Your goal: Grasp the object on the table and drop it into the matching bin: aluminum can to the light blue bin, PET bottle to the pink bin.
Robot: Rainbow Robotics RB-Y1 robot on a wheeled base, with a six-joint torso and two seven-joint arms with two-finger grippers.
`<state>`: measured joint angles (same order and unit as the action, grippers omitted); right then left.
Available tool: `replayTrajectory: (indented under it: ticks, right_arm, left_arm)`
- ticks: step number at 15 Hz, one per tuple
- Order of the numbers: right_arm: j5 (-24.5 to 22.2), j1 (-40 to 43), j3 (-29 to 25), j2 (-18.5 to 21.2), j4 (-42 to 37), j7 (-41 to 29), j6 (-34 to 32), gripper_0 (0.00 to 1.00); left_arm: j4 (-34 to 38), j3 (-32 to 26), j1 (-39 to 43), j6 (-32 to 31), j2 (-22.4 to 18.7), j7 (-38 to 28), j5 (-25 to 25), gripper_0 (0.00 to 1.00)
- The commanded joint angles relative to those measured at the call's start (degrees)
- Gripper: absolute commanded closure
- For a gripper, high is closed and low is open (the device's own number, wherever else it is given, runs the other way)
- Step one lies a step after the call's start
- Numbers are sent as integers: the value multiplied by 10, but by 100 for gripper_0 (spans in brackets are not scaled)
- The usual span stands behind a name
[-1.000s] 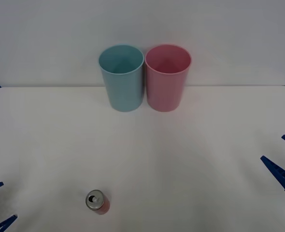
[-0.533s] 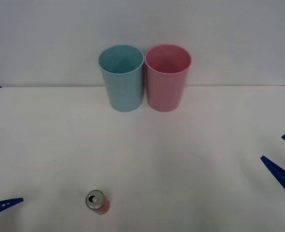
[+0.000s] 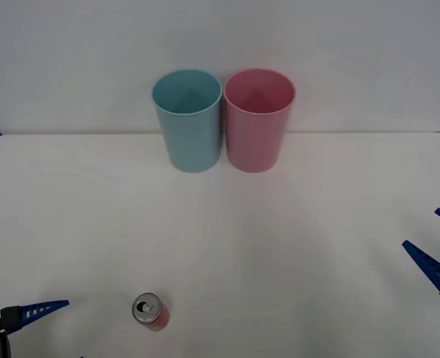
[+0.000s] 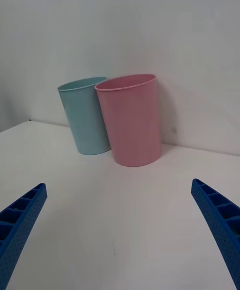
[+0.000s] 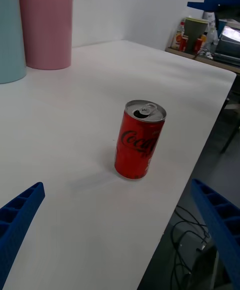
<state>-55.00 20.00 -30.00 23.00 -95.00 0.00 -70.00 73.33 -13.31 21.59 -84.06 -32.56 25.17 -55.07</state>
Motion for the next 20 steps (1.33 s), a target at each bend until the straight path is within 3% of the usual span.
replayTrajectory:
  ticks: [1,3,11,20]
  right_arm:
    - [0,0,0,0,0,0,0,0]
    - [0,0,0,0,0,0,0,0]
    - [0,0,0,0,0,0,0,0]
    - [0,0,0,0,0,0,0,0]
  left_arm:
    - [-20,0,-33,0,21,3,-35,0]
    - [-36,8,-59,0,28,8,-56,0]
    - [-147,104,-171,0,28,59,-54,0]
    - [-149,126,-193,6,68,60,-75,0]
